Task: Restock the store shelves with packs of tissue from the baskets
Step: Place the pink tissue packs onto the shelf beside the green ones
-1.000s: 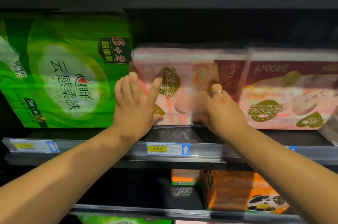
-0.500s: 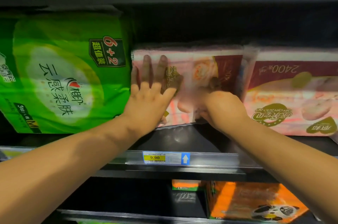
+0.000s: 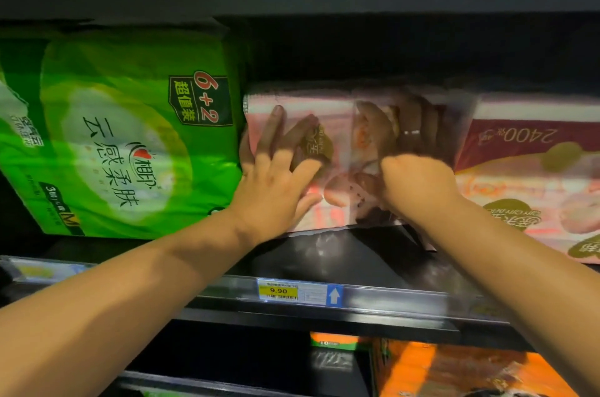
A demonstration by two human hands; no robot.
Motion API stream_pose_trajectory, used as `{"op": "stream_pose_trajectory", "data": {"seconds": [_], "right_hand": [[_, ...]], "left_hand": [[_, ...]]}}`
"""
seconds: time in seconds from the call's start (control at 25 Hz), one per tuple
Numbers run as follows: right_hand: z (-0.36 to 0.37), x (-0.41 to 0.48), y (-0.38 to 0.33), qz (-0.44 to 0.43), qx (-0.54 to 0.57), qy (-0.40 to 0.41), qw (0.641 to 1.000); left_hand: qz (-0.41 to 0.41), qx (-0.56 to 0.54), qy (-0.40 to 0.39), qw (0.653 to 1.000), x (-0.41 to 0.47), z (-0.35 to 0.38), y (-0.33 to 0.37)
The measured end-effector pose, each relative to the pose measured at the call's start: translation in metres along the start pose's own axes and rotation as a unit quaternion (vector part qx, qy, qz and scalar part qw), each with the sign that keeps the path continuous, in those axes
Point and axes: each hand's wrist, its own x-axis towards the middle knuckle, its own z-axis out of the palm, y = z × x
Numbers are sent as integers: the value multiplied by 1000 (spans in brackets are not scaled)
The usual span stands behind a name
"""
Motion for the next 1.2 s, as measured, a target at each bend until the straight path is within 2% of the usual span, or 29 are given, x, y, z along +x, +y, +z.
{"op": "stream_pose_trajectory", "data": {"seconds": [0.08, 0.12, 0.2, 0.24, 0.28, 0.36, 0.4, 0.44, 0.52, 0.6, 0.68, 0.8, 0.84, 0.88, 0.96, 1.04, 1.12, 1.2], "right_hand": [[-1, 9, -1, 20, 49, 15, 999], [-11, 12, -2, 53, 117, -49, 991], [-15, 19, 1, 102, 180, -151, 967], [-18, 20, 3, 97, 167, -149, 970], [-13, 17, 1, 71, 140, -69, 985], [-3, 18, 4, 42, 92, 43, 994], [-1, 18, 5, 35, 85, 59, 994], [-2, 18, 9, 42, 79, 52, 995], [-2, 20, 15, 61, 90, -48, 993], [-2, 22, 14, 104, 160, -158, 969], [-1, 27, 5, 131, 277, -248, 919], [-14, 35, -12, 130, 403, -267, 866], [-18, 34, -17, 156, 452, -275, 834], [-17, 32, -20, 171, 469, -264, 826], [-10, 33, -20, 157, 355, -219, 895], [-11, 33, -22, 112, 249, -152, 950], [-19, 35, -24, 44, 179, -5, 983], [-31, 46, -34, -7, 109, 49, 993]], "left_hand": [[10, -22, 0, 1000, -1, 0, -4], [19, -28, -5, 999, -1, 3, -8], [35, -36, -11, 999, -3, 11, -14], [41, -38, -14, 998, -3, 14, -14], [46, -38, -17, 998, -2, 15, -13], [59, -25, -10, 998, 0, 14, -9], [66, -20, 3, 998, 2, 11, -7], [73, -19, 18, 997, 4, 9, -5], [78, -20, 32, 996, 7, 7, -3], [72, -18, 33, 997, 5, 8, -4], [41, -37, 24, 998, 1, 8, -6], [-47, -94, 35, 994, -7, 1, -5], [-60, -91, 37, 993, -10, -4, -5], [-54, -68, 40, 995, -12, -10, -6], [-9, -2, 42, 999, -14, -24, -14], [20, 69, 47, 996, -7, -37, -26], [3, 136, 33, 990, 8, -46, -41], [-9, 171, 0, 985, 19, -50, -51]]}}
